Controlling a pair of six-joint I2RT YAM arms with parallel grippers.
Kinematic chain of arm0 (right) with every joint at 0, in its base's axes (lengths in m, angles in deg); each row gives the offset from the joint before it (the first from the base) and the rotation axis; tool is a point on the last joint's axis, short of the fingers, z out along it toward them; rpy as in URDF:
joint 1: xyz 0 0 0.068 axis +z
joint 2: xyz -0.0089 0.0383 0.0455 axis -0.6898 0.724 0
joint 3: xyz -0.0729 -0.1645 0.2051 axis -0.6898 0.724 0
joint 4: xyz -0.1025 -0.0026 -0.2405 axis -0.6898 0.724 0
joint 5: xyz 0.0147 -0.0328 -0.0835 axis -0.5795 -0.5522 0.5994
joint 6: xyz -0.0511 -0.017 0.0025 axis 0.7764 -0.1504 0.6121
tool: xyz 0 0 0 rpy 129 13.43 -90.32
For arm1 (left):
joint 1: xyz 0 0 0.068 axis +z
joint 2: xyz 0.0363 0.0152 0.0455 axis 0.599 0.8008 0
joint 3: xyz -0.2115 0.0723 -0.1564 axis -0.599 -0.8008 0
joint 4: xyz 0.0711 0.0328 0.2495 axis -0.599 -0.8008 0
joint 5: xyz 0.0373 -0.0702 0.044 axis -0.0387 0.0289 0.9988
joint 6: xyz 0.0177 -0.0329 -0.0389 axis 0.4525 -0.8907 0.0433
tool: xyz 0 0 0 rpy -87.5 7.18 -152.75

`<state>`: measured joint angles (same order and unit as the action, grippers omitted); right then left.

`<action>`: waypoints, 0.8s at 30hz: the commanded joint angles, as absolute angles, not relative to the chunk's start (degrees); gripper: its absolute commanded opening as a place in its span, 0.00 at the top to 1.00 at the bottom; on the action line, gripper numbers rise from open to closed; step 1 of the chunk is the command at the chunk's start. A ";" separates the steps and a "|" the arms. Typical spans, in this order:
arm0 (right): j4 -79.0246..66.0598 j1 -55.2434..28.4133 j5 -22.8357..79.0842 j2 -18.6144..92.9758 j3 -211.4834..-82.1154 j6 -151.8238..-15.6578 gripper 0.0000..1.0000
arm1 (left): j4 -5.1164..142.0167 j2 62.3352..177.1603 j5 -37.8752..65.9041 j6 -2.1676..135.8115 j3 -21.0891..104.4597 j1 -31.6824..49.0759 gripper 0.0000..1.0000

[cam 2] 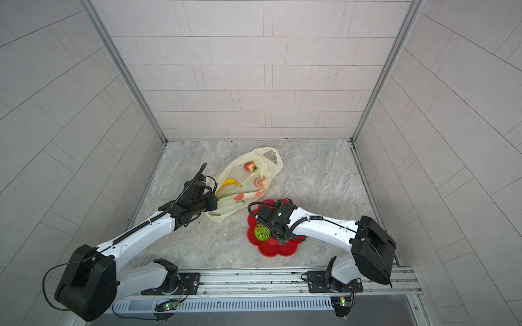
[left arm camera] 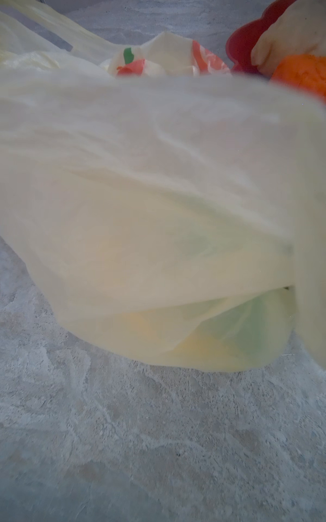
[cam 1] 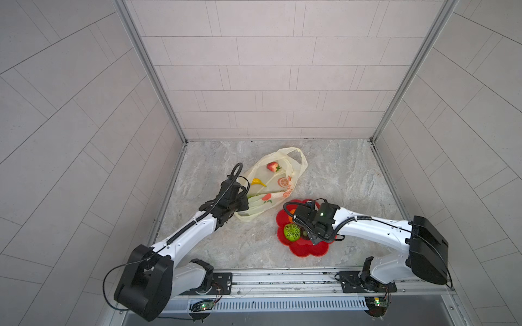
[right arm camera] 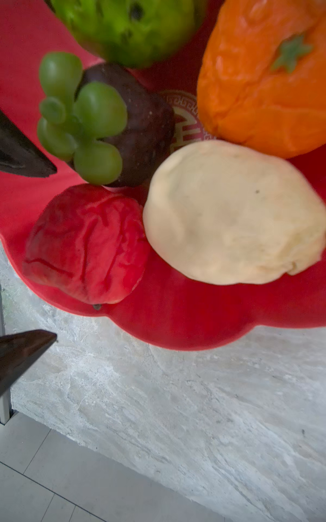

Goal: Take fruits out of the plastic bag
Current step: Rotate the fruit on the plate, then pick up the fruit from the plastic bag.

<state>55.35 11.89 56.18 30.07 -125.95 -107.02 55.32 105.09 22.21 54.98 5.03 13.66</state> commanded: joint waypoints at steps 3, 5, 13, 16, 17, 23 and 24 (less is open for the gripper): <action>59.88 12.11 59.72 25.99 -132.59 -103.32 0.17 | 56.52 107.05 19.00 55.47 5.58 13.79 0.87; 58.65 12.07 60.72 26.38 -135.67 -101.31 0.19 | 56.68 107.67 18.48 55.76 5.96 13.40 0.87; 44.40 9.88 55.69 35.49 -150.15 -97.12 0.31 | 56.23 108.70 19.14 56.99 7.06 11.03 0.88; 39.08 7.89 52.32 40.73 -154.65 -97.23 0.34 | 56.64 109.17 17.94 56.66 7.08 11.01 0.88; 37.86 7.10 51.34 42.38 -155.90 -97.79 0.34 | 56.70 109.15 17.66 56.63 7.08 10.98 0.88; 29.80 1.75 46.21 54.21 -162.58 -101.20 0.35 | 56.61 108.22 17.63 56.29 6.90 10.98 0.88; 29.27 0.82 45.16 56.63 -164.36 -101.49 0.36 | 56.51 107.84 17.80 56.31 6.82 11.04 0.88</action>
<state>33.38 2.53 48.07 52.85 -161.62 -99.52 56.02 108.81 18.25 56.03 5.77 11.26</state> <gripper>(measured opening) 0.645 0.122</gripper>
